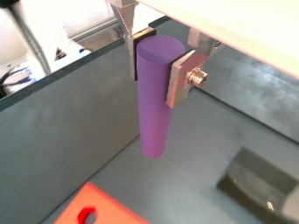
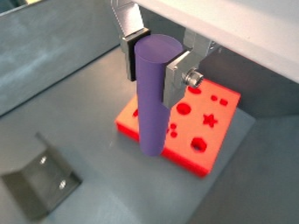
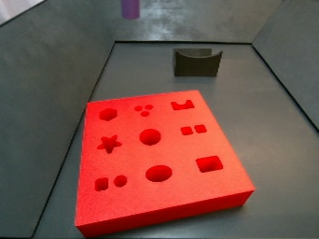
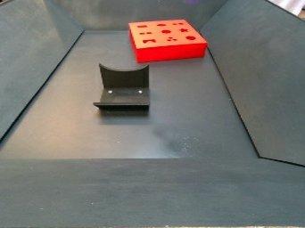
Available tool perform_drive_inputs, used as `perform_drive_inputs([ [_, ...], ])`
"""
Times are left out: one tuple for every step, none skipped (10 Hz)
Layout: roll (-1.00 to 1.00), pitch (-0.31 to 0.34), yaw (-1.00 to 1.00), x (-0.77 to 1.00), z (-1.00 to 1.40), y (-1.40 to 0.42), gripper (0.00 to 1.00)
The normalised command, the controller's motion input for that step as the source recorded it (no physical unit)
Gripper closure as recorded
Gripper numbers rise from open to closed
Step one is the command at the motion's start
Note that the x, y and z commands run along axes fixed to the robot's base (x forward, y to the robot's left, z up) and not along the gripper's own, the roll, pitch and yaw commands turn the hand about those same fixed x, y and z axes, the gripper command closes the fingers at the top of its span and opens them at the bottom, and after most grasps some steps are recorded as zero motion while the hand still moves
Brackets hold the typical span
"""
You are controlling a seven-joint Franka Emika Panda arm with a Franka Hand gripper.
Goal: Pick up the round object. Move up. Move to above the board. Insert the round object.
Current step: Move to above the board, then insert the round object.
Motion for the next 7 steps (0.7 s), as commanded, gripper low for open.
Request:
perform_drive_inputs([
  [0.01,0.061,0.01,0.40,0.13,-1.00,1.00],
  [0.00,0.090,0.01,0.42,0.13,-1.00,1.00],
  [0.00,0.104,0.01,0.44,0.14,-1.00,1.00],
  [0.02,0.124,0.01,0.31,0.10,-0.65,1.00],
  [0.03,0.126,0.01,0.22,0.07,-0.38,1.00],
  [0.04,0.096,0.01,0.12,0.04,-0.19,1.00],
  [0.00,0.000,0.00,0.00,-0.07,0.00,1.00],
])
